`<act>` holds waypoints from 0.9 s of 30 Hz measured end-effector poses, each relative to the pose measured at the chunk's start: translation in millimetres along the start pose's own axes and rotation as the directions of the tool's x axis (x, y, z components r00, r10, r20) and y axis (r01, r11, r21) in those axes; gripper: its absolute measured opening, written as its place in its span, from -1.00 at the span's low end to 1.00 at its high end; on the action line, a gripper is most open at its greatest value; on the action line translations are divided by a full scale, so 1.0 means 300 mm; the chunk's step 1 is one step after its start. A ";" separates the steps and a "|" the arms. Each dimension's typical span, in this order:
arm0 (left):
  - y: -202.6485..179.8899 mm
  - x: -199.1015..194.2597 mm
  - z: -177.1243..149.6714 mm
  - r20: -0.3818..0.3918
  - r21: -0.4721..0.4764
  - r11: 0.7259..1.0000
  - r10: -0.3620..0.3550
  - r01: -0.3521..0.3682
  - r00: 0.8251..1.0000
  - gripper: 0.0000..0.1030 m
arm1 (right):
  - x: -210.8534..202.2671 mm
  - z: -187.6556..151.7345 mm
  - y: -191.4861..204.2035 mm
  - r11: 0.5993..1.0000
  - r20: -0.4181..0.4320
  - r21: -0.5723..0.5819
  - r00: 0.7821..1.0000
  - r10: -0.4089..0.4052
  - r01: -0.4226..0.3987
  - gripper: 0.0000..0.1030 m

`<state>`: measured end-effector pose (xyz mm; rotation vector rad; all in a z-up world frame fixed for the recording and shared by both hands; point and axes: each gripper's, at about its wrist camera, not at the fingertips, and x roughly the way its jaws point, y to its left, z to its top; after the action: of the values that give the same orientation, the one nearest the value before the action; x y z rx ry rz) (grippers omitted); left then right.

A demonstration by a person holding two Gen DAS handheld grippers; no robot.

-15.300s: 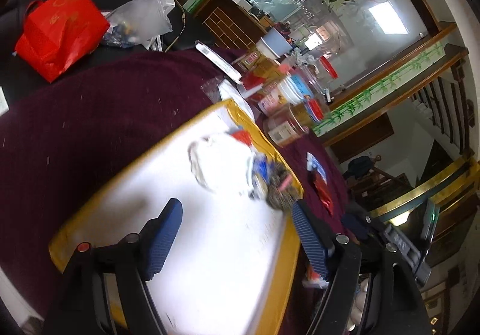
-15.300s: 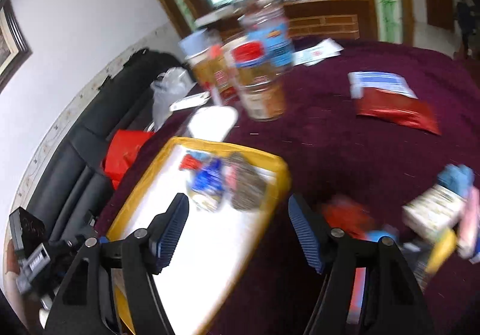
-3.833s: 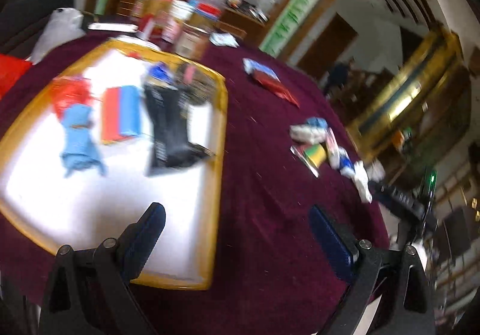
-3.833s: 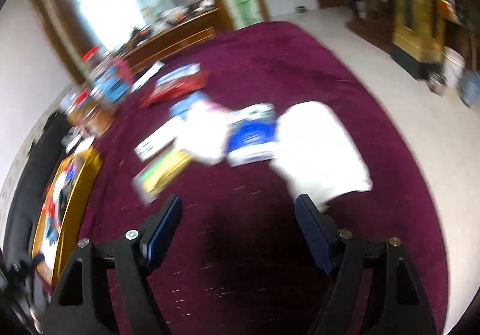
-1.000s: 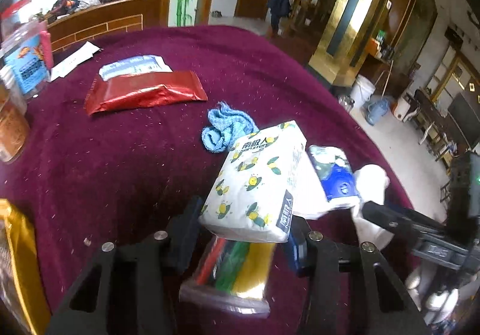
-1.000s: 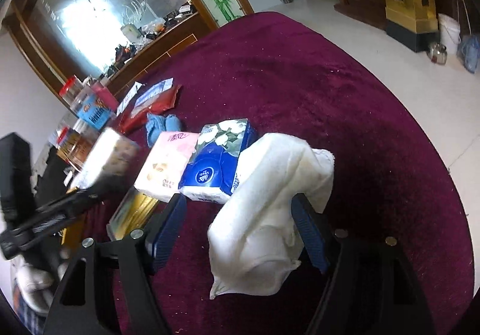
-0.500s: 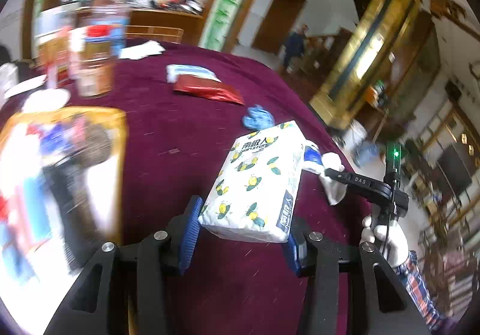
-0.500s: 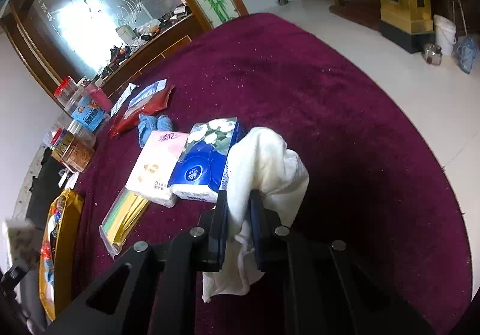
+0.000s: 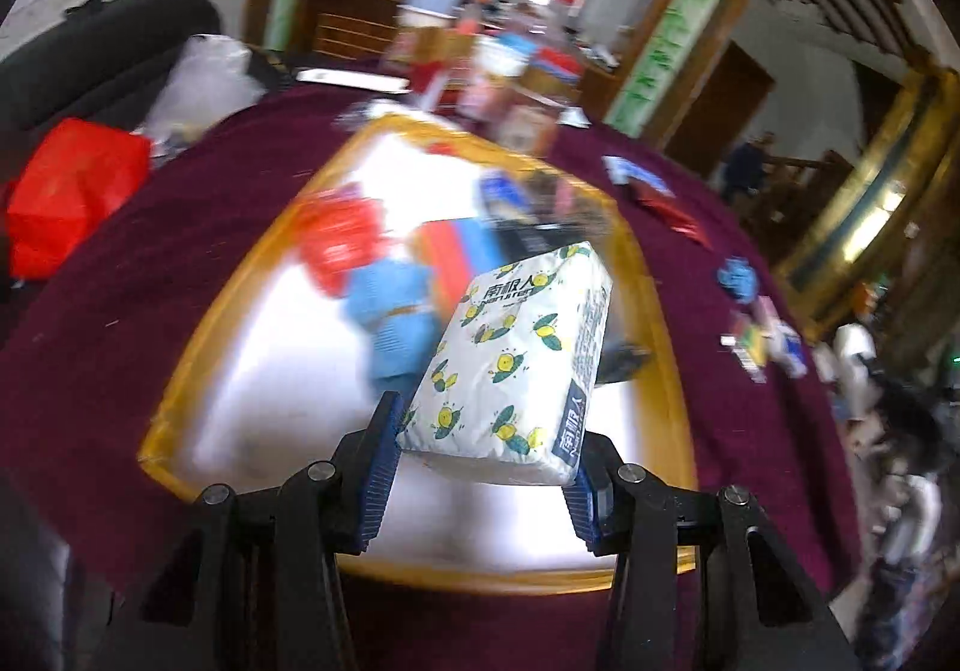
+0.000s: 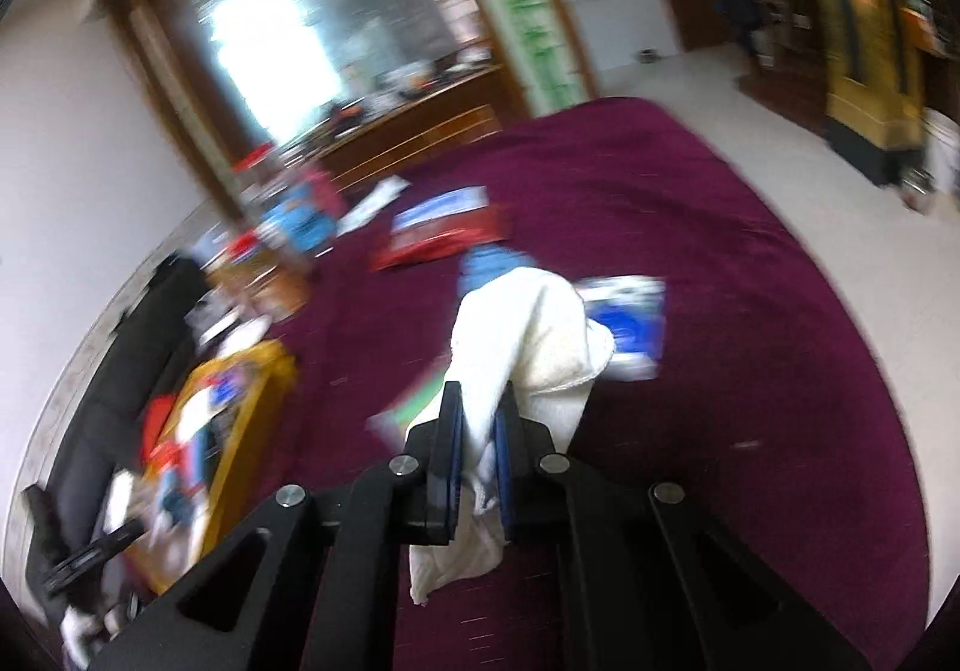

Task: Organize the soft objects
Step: 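Release the white glove in the tray with right tool while left tool releases tissue pack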

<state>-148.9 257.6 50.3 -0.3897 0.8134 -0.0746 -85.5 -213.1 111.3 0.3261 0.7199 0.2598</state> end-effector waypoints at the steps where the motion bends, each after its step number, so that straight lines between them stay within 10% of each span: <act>1: 0.018 0.000 -0.008 0.004 -0.006 1.000 0.024 -0.024 1.000 0.00 | 0.008 -0.002 0.043 1.000 -0.012 -0.020 1.000 0.018 -0.019 -0.83; 15: 0.146 0.070 0.016 -0.018 -0.065 0.958 0.278 -0.279 0.960 0.38 | 0.331 -0.223 0.757 0.907 -0.363 -0.229 0.896 0.257 -0.353 -0.82; 21: 0.174 -0.021 0.014 0.085 -0.188 0.976 0.131 -0.113 0.988 0.45 | 0.450 -0.349 0.911 0.872 -0.516 -0.275 0.828 0.222 -0.405 -0.82; 27: 0.208 -0.144 -0.019 0.198 -0.249 0.968 0.089 -0.038 0.976 0.52 | 0.551 -0.442 1.005 0.850 -0.586 -0.329 0.794 0.158 -0.412 -0.82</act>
<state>-187.9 323.0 53.6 -0.5932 0.6279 0.1265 -92.2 147.0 32.5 -0.0924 1.1441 0.8299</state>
